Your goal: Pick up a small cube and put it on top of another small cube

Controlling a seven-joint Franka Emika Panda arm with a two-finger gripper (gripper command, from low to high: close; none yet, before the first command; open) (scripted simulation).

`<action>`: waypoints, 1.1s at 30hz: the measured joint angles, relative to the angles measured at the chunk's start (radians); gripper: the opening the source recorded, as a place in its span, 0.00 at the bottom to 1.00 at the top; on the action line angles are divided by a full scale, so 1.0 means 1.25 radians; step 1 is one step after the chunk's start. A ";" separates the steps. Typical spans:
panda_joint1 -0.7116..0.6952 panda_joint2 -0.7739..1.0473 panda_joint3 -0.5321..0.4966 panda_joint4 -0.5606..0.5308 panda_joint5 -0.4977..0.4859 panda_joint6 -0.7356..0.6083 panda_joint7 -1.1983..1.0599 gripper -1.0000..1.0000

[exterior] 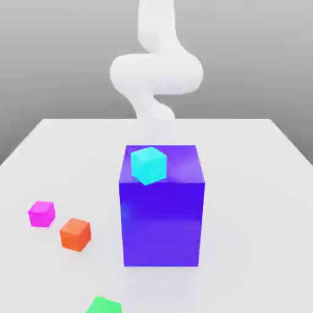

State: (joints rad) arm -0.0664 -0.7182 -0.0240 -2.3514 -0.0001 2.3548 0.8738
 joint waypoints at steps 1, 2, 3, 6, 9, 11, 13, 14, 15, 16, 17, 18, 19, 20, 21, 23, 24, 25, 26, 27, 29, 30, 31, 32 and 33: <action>-0.025 0.032 -0.010 -0.019 0.000 0.021 0.029 0.50; -0.048 0.064 -0.020 -0.038 -0.001 0.042 0.057 0.50; -0.072 0.095 -0.030 -0.056 -0.001 0.062 0.085 0.50; -0.142 0.185 -0.059 -0.109 -0.002 0.121 0.165 0.50; -0.210 0.273 -0.087 -0.161 0.001 0.178 0.240 0.50; -0.252 0.330 -0.108 -0.196 0.001 0.216 0.292 0.50; -0.290 0.388 -0.135 -0.231 0.001 0.254 0.343 0.50; -0.310 0.417 -0.147 -0.248 0.003 0.273 0.367 0.50; -0.329 0.446 -0.160 -0.265 0.005 0.292 0.391 0.50; -0.344 0.475 -0.176 -0.283 0.007 0.311 0.415 0.50; -0.361 0.505 -0.191 -0.300 0.011 0.330 0.438 0.50; -0.395 0.534 -0.206 -0.317 0.018 0.349 0.459 0.50; -0.406 0.564 -0.216 -0.335 0.027 0.368 0.478 0.50; -0.424 0.593 -0.225 -0.349 0.040 0.387 0.491 0.50; -0.431 0.623 -0.222 -0.353 0.063 0.408 0.485 0.50; -0.462 0.682 -0.183 -0.348 0.117 0.452 0.454 0.50; -0.481 0.712 -0.157 -0.343 0.145 0.474 0.434 0.50; -0.505 0.740 -0.128 -0.337 0.167 0.497 0.419 0.50; -0.532 0.769 -0.097 -0.332 0.187 0.520 0.404 0.50; -0.559 0.797 -0.067 -0.326 0.199 0.543 0.394 0.50; -0.576 0.815 -0.048 -0.322 0.208 0.557 0.388 0.00; -0.576 0.815 -0.048 -0.322 0.208 0.557 0.388 0.00; -0.576 0.815 -0.048 -0.322 0.207 0.558 0.388 0.00; -0.576 0.815 -0.048 -0.322 0.207 0.558 0.389 0.00; -0.576 0.815 -0.048 -0.322 0.206 0.559 0.389 0.00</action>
State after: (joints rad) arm -0.7867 0.3007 -0.0843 -2.7543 0.2574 3.0531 1.3606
